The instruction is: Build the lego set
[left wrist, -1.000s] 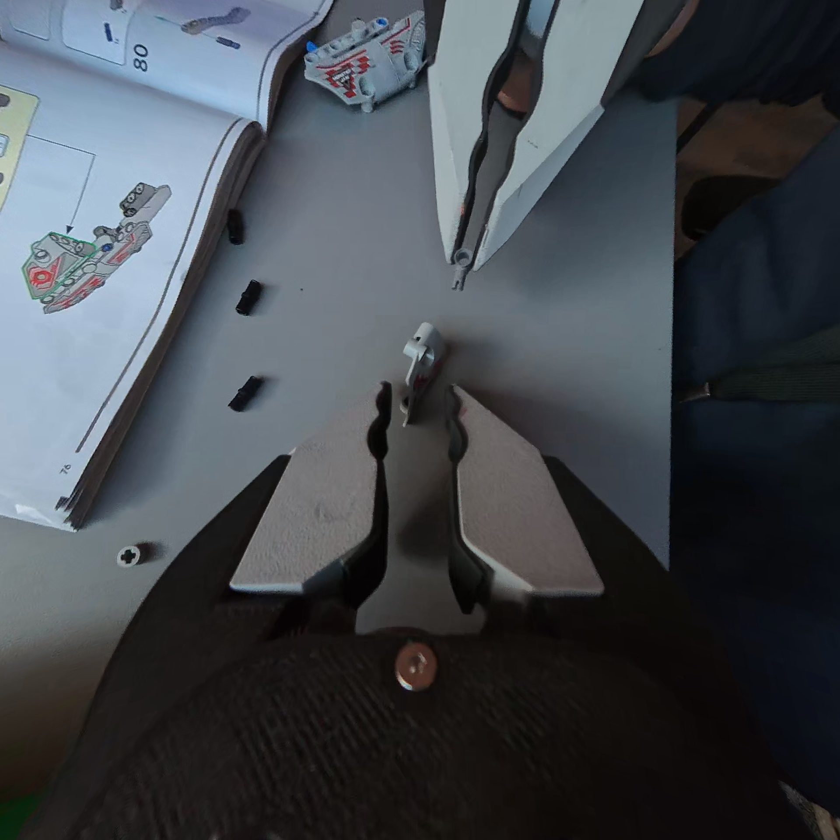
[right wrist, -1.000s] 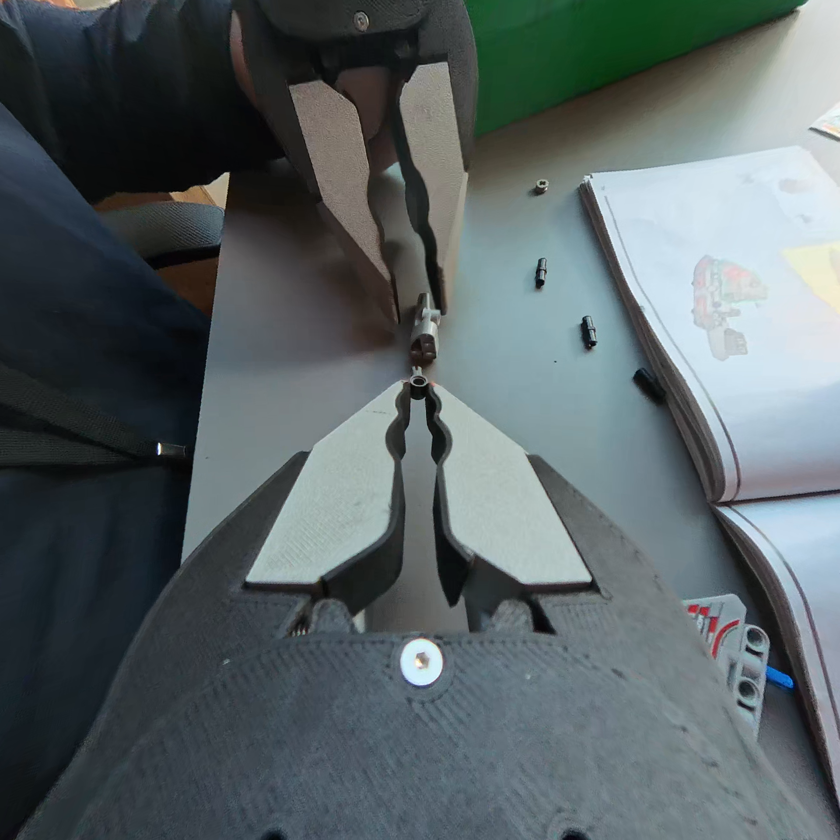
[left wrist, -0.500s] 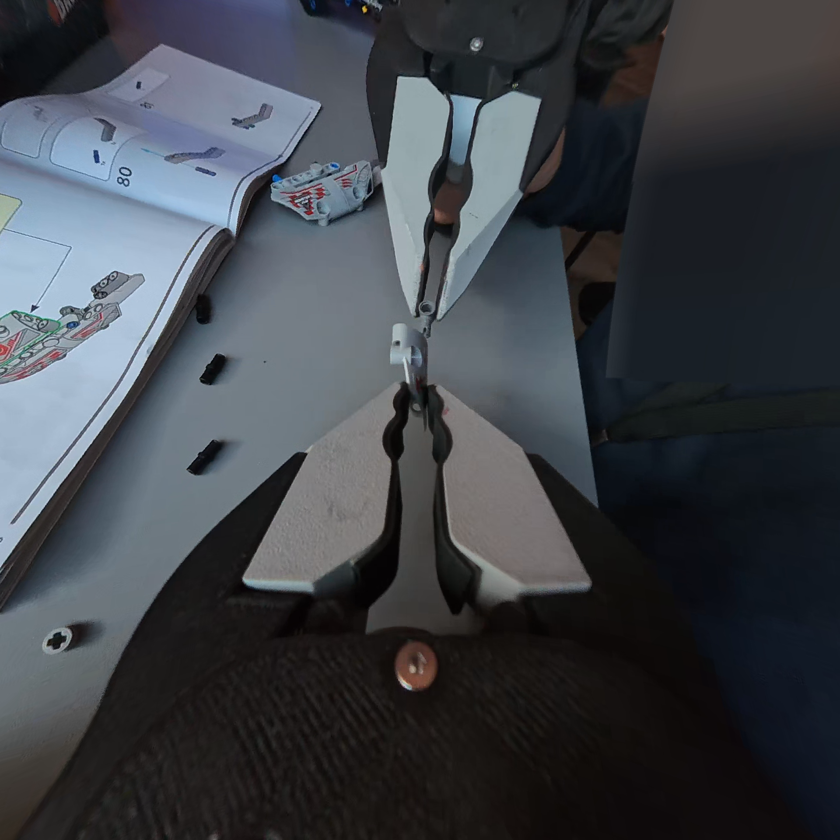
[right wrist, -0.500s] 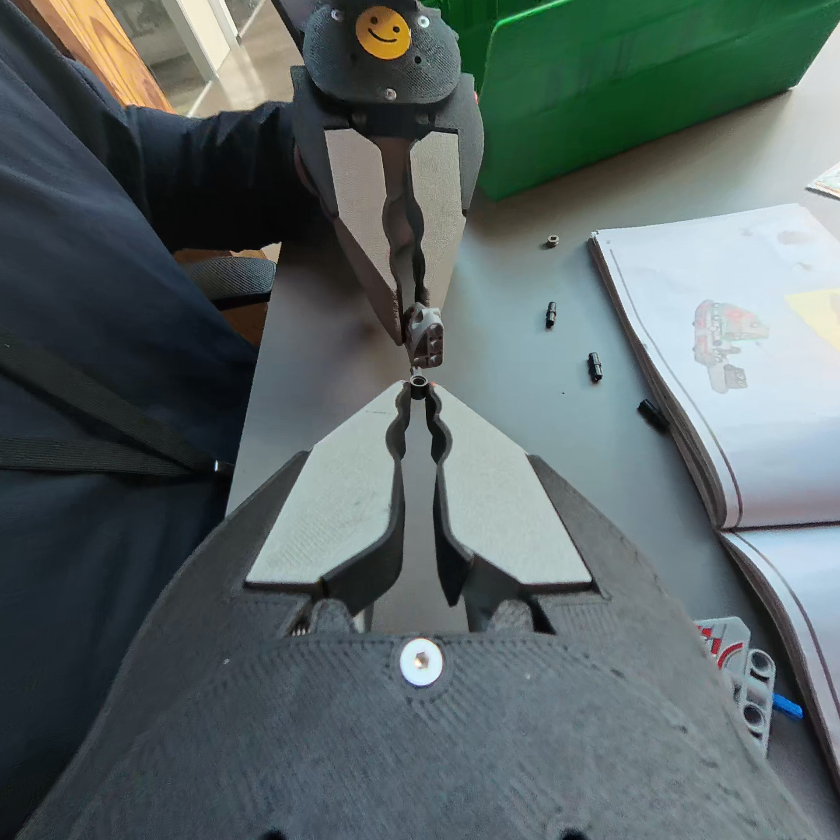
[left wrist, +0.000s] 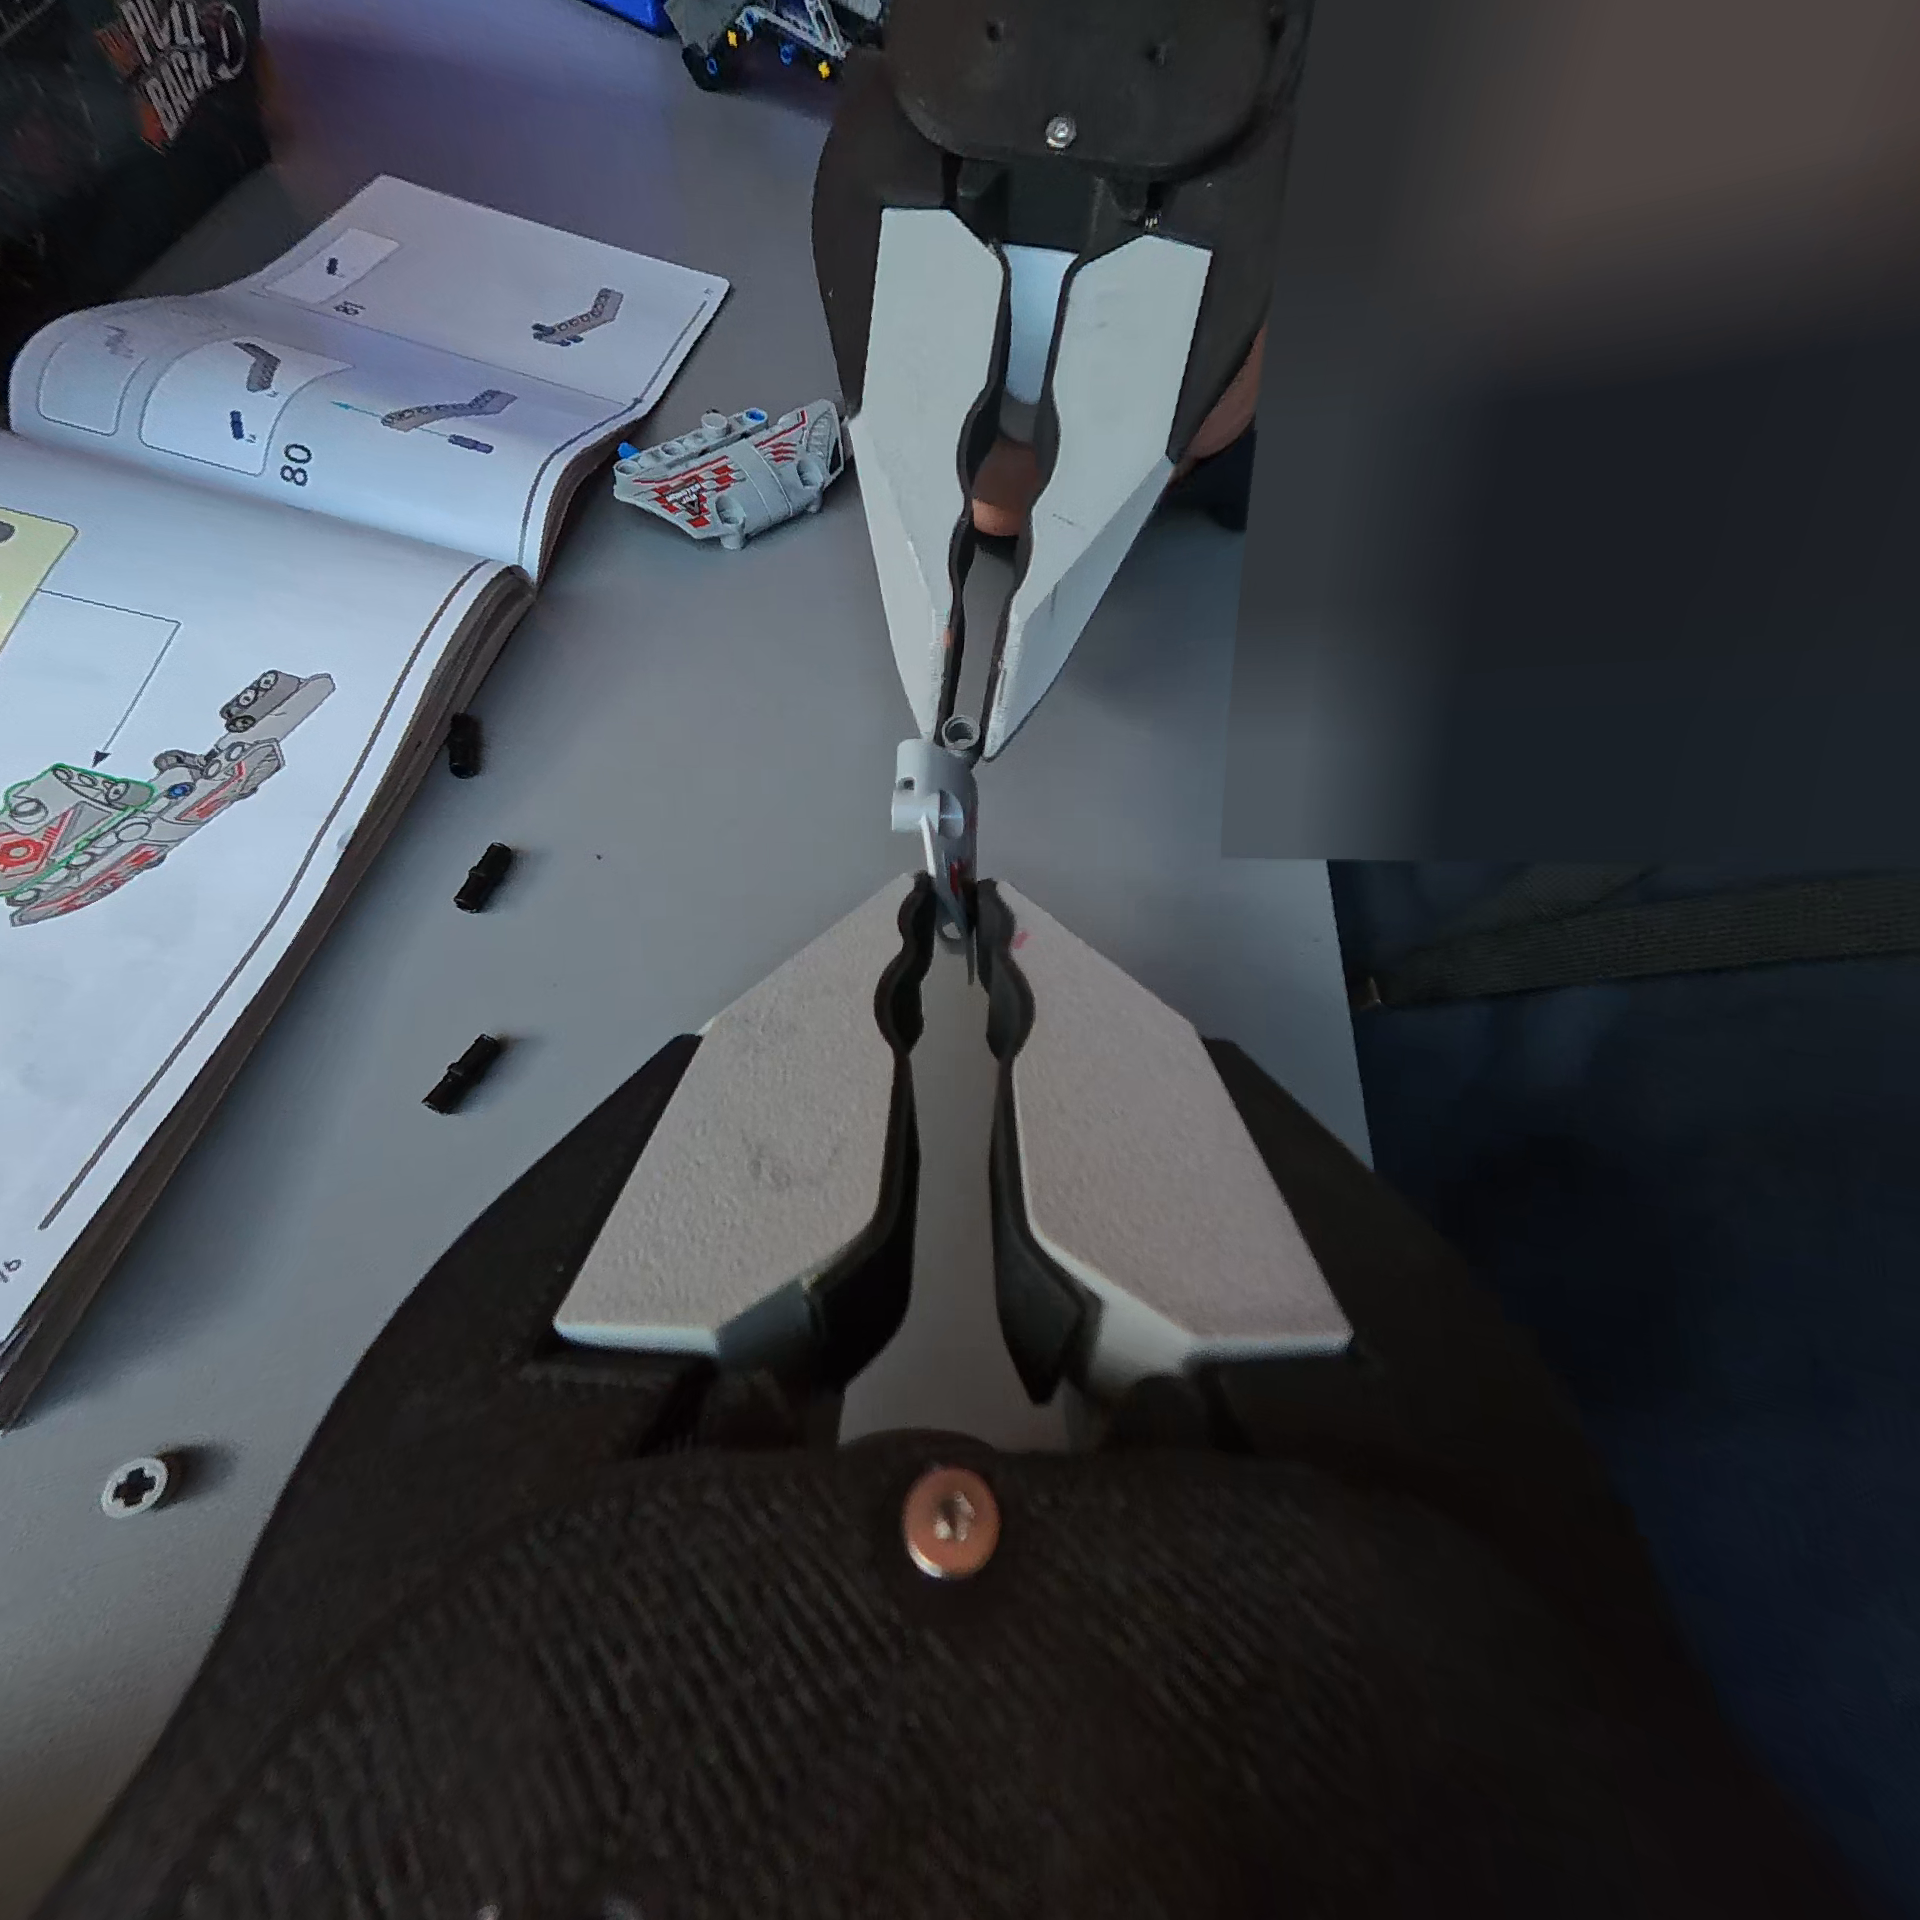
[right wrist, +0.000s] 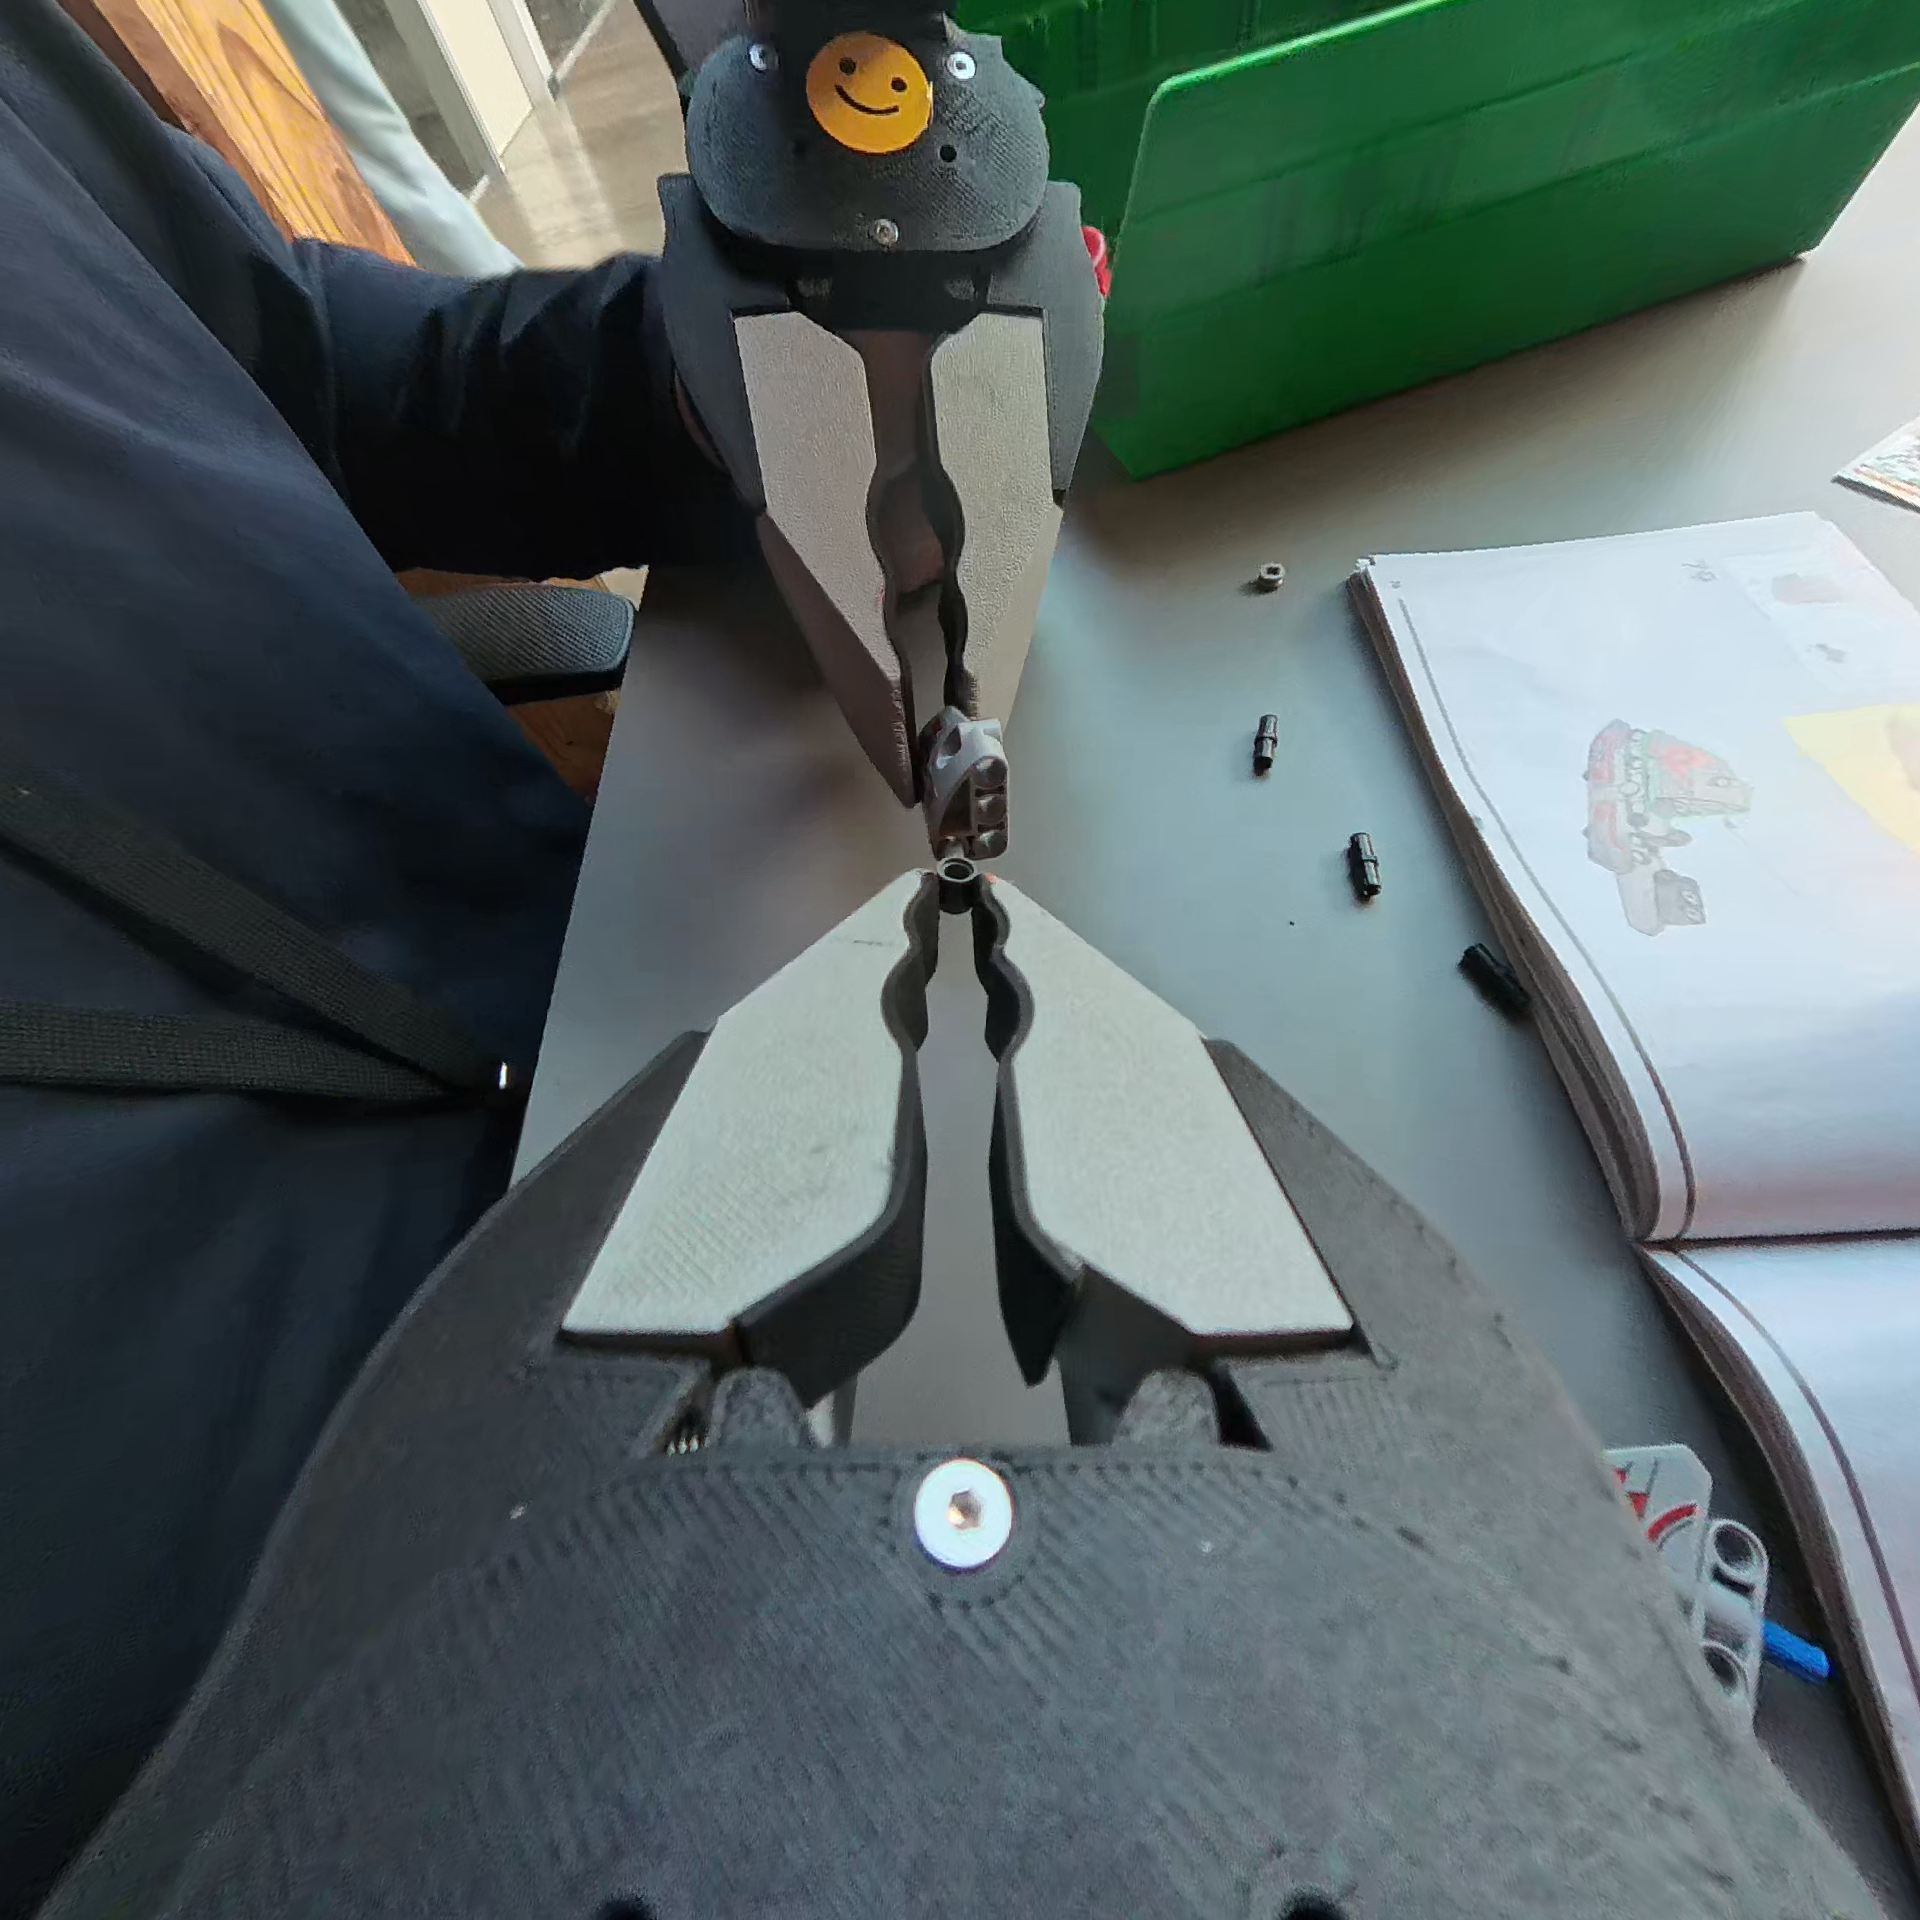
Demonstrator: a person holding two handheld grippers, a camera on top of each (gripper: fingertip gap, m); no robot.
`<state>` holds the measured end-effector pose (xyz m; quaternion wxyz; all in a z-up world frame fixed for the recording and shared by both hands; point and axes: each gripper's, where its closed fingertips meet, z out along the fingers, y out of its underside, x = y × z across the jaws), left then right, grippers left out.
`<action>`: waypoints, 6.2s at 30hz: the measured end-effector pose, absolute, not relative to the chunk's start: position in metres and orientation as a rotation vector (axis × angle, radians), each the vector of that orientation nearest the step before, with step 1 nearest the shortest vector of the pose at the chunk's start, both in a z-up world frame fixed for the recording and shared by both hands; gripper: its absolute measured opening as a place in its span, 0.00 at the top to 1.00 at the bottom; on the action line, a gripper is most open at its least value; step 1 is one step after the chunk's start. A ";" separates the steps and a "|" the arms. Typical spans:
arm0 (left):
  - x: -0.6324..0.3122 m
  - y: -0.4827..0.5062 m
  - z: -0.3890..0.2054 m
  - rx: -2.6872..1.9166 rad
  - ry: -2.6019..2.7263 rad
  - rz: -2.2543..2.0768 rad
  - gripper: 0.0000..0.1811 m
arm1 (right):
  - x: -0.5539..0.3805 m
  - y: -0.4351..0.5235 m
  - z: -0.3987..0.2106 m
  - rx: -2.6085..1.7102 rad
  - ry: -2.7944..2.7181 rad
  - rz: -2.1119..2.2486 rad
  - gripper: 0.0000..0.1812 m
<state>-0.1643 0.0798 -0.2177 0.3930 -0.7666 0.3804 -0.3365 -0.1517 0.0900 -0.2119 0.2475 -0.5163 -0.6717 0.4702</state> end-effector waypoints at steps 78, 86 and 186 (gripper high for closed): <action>-0.153 0.072 -0.257 -2.177 1.088 -0.786 0.97 | -0.139 0.085 -0.257 -1.243 -2.165 0.910 0.98; -0.154 0.072 -0.257 -2.177 1.087 -0.787 0.97 | -0.140 0.083 -0.258 -1.242 -2.174 0.914 0.98; -0.149 0.082 -0.257 -2.228 0.916 -0.661 0.99 | -0.148 0.084 -0.258 -1.448 -2.125 1.031 0.99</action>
